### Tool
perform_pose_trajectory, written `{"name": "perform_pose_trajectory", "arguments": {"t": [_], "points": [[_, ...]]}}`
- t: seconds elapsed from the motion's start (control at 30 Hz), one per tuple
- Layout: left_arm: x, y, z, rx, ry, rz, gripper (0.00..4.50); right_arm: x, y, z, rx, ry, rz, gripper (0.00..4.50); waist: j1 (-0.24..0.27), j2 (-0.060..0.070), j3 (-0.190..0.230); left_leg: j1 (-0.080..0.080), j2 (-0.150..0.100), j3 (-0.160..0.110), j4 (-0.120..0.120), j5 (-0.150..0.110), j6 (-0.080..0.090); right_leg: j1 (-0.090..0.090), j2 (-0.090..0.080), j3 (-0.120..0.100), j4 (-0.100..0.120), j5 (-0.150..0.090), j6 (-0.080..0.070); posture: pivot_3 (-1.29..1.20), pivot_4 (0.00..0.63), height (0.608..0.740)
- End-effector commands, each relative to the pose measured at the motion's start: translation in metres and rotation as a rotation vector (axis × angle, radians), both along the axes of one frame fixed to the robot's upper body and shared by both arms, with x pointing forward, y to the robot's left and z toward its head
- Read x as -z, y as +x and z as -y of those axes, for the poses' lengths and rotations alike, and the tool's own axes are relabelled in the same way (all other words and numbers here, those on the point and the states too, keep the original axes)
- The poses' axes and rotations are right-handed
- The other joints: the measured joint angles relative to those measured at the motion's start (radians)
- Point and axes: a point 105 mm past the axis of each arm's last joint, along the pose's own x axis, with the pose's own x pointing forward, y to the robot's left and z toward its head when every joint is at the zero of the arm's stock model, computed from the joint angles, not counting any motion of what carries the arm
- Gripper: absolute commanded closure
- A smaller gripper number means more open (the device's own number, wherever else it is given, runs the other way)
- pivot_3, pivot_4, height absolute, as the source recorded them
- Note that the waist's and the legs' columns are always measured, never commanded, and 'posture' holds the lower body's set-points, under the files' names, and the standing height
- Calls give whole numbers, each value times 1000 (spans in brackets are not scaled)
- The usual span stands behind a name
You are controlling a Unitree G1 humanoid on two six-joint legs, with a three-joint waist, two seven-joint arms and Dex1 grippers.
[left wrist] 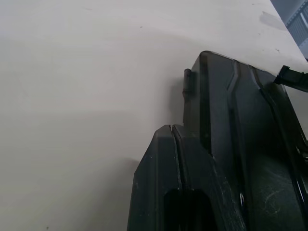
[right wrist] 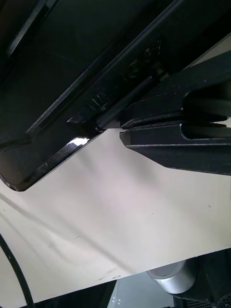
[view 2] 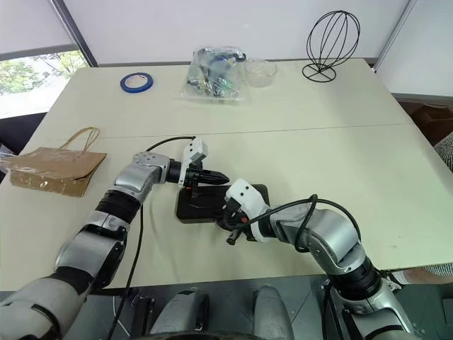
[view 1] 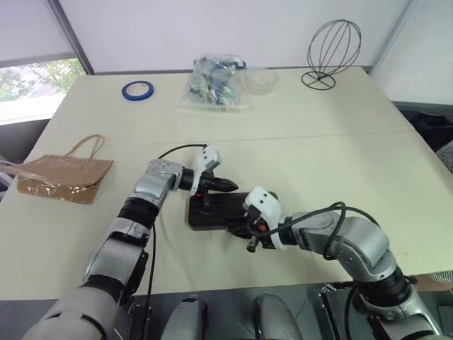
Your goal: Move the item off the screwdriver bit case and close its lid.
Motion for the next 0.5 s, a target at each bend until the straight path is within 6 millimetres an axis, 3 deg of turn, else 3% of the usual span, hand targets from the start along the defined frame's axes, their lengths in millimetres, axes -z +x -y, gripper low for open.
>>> {"name": "perform_pose_trajectory", "arguments": {"t": [0.03, 0.5], "points": [[11, -7, -2, 30, 35, -3, 4500, 7, 4, 4, 31, -45, 16, 4447, 0, 0, 0, 1, 0, 0, 0, 0, 0, 1, 0, 0, 0, 0, 0, 0, 150, 740], [45, -26, -9, 72, 115, -40, 4500, 1, 19, 9, 81, -109, 164, 4447, -8, 0, -2, 8, 1, 0, -2, -1, 2, 5, 1, 1, 0, 0, 0, 0, 150, 740]]}}
